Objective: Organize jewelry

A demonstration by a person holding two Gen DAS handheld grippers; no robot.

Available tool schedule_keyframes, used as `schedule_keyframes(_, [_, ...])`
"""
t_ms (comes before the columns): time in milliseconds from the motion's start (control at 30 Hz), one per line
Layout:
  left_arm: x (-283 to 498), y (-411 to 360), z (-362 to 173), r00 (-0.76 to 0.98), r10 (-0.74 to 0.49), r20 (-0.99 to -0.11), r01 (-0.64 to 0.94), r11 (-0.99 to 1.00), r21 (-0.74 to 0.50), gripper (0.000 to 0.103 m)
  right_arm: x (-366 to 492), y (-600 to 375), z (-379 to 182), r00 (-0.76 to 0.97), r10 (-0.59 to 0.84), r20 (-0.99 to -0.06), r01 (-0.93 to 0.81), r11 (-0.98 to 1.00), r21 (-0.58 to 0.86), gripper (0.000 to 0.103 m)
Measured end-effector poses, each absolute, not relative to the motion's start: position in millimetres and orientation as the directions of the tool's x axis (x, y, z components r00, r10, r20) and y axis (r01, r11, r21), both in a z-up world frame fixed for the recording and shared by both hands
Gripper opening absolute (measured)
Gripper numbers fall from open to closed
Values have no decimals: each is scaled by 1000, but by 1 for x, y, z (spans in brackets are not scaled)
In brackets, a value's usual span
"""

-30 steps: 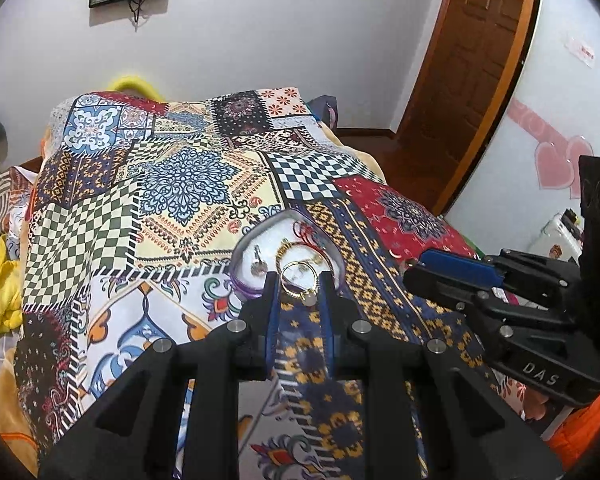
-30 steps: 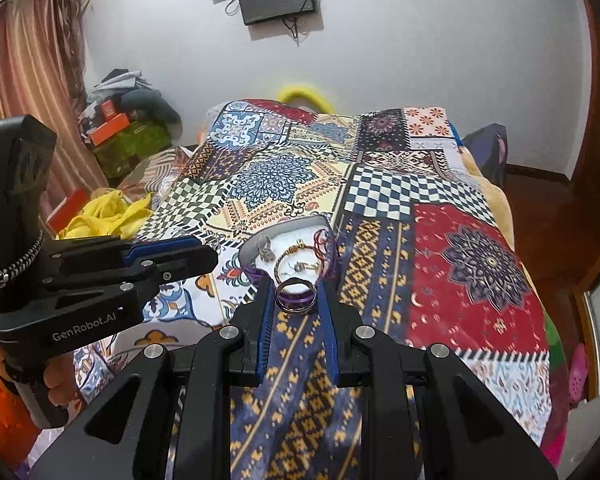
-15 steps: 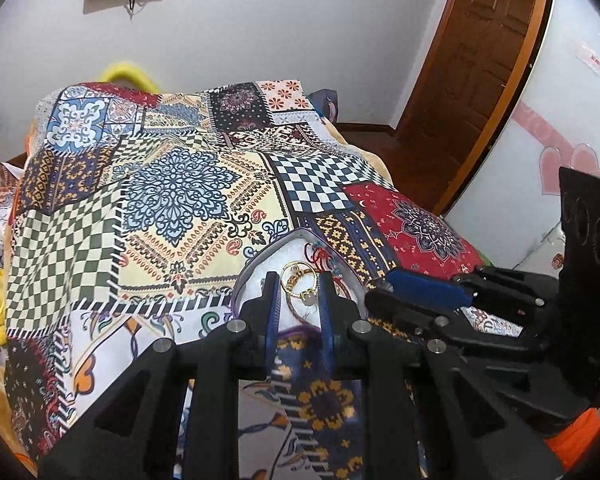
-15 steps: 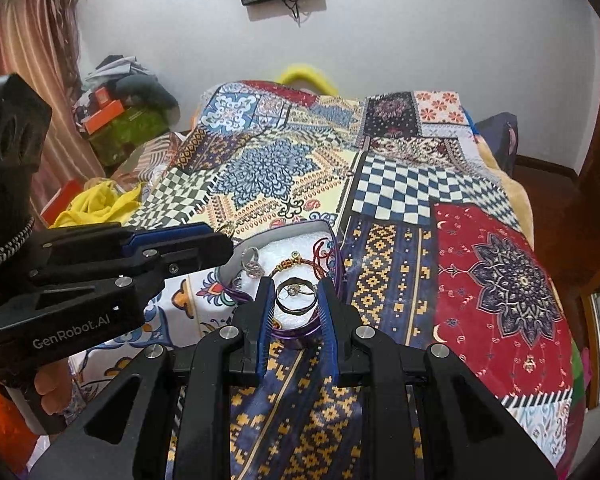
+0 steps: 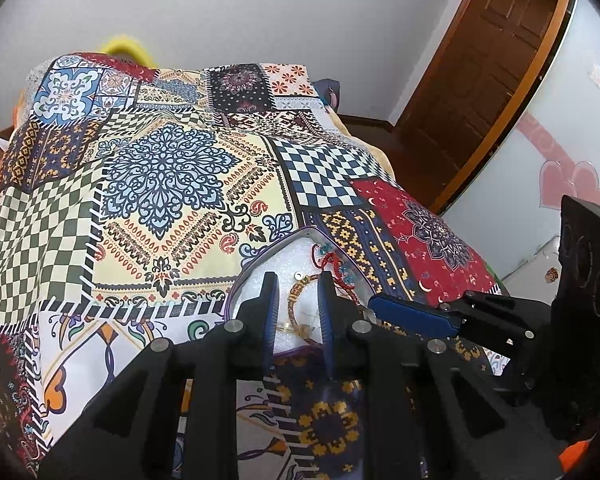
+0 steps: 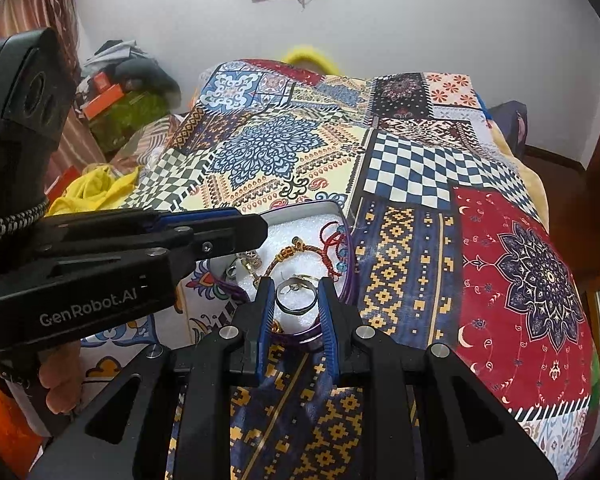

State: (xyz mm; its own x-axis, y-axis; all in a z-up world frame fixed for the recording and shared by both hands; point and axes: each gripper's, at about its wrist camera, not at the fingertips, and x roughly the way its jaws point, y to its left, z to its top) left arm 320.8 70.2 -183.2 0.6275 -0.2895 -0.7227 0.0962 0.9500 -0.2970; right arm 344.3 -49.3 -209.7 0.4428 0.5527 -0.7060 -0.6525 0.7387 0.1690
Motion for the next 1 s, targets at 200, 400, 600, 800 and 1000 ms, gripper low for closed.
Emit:
schedule_keyframes(200, [305,69,-165,671,-220,-708,84,971,-223,17,343,-48,-206,446,539,-715,-654,741,150,24])
schedule_keyframes(400, [278,72,-135,725,-164,-669,62,983,-173,18,334,-56,-189,487,536,-689,-641,756,134,26])
schedule_keyframes(600, [243,69,-92,792,-124,-598,49,989,-139,18,307,-73,-149,567,552,-612,-638,764,98,26])
schedule_keyframes(800, [187,59,-28,888,-93,-450,51,993,-106,21,257,-105,-83,683,585,-439,-626,777,62,26])
schedule_keyframes(1000, [118,45,21,959,-68,-274,57,997,-49,36,196,-143,-27,762,610,-219,-616,787,49,26])
